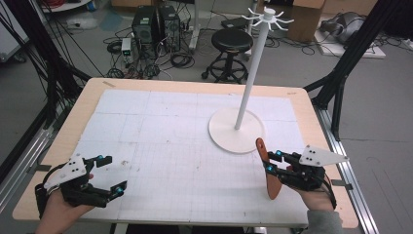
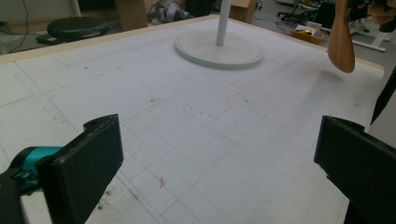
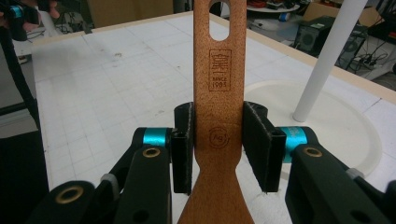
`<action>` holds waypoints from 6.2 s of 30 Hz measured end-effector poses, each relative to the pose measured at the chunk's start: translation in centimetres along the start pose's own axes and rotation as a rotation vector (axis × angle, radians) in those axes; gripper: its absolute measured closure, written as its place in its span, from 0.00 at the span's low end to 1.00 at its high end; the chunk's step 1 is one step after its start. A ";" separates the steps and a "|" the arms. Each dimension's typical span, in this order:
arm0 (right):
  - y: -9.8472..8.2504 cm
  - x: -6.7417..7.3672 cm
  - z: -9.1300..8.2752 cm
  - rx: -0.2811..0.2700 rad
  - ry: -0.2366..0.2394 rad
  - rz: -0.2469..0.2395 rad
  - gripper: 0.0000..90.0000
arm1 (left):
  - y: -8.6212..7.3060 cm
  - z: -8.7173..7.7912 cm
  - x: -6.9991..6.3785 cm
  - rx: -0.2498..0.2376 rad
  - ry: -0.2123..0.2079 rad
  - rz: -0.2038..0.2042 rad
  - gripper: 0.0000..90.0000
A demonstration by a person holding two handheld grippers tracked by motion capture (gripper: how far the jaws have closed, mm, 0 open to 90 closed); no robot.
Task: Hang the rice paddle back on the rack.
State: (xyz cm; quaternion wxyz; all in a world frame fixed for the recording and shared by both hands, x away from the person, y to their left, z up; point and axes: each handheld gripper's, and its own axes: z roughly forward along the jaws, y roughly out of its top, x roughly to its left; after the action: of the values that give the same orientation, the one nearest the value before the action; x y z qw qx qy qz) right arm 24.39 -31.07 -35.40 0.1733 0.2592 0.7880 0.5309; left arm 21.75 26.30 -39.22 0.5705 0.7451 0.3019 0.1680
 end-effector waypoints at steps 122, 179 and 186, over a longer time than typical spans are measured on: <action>18.6 -12.7 -3.6 -0.215 0.074 0.017 0.72 | -1.1 -0.5 1.6 -0.093 -0.054 -0.101 0.02; 20.5 -13.3 0.4 -0.176 0.000 0.026 0.72 | -1.5 -1.1 2.1 -0.083 -0.009 -0.109 0.02; 20.5 -13.1 0.3 -0.192 0.004 0.015 0.63 | -1.5 -1.1 2.1 -0.084 -0.008 -0.109 0.02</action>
State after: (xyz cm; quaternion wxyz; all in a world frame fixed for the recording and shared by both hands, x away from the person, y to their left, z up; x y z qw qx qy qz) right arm 39.72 -32.43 -16.59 0.1915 0.2463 0.7319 0.6058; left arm 22.30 28.68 -40.49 0.6107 0.7037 0.3324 0.1460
